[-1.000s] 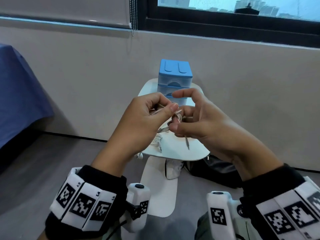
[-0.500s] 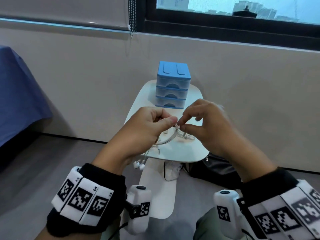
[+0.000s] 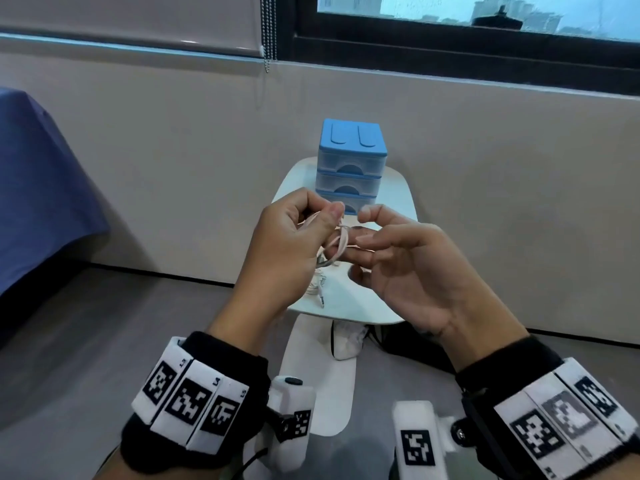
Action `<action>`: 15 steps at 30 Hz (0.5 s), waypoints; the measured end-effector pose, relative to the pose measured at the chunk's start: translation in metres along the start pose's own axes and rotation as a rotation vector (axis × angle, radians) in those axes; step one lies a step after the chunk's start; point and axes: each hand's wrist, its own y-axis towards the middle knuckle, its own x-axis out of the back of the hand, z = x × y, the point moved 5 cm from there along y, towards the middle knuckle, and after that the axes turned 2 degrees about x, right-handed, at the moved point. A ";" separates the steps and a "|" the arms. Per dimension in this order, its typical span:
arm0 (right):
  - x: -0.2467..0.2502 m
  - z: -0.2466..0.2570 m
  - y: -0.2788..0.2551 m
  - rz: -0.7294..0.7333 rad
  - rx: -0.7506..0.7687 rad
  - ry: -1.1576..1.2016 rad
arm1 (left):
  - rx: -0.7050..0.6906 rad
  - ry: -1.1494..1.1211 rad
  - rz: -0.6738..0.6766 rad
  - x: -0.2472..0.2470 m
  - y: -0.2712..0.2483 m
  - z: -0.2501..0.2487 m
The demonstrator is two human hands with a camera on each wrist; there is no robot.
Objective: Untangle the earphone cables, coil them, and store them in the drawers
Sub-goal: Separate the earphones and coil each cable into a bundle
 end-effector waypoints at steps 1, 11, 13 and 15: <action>0.001 -0.001 -0.002 0.040 -0.009 0.013 | 0.002 -0.005 0.027 -0.002 0.000 -0.001; 0.012 0.007 -0.010 0.017 0.115 -0.161 | 0.007 0.092 0.129 -0.019 0.001 -0.008; 0.016 0.012 -0.009 -0.033 0.211 -0.373 | -0.003 0.142 0.081 -0.016 0.005 -0.007; 0.019 0.016 -0.009 -0.059 0.245 -0.581 | 0.002 0.155 0.069 -0.016 0.008 -0.005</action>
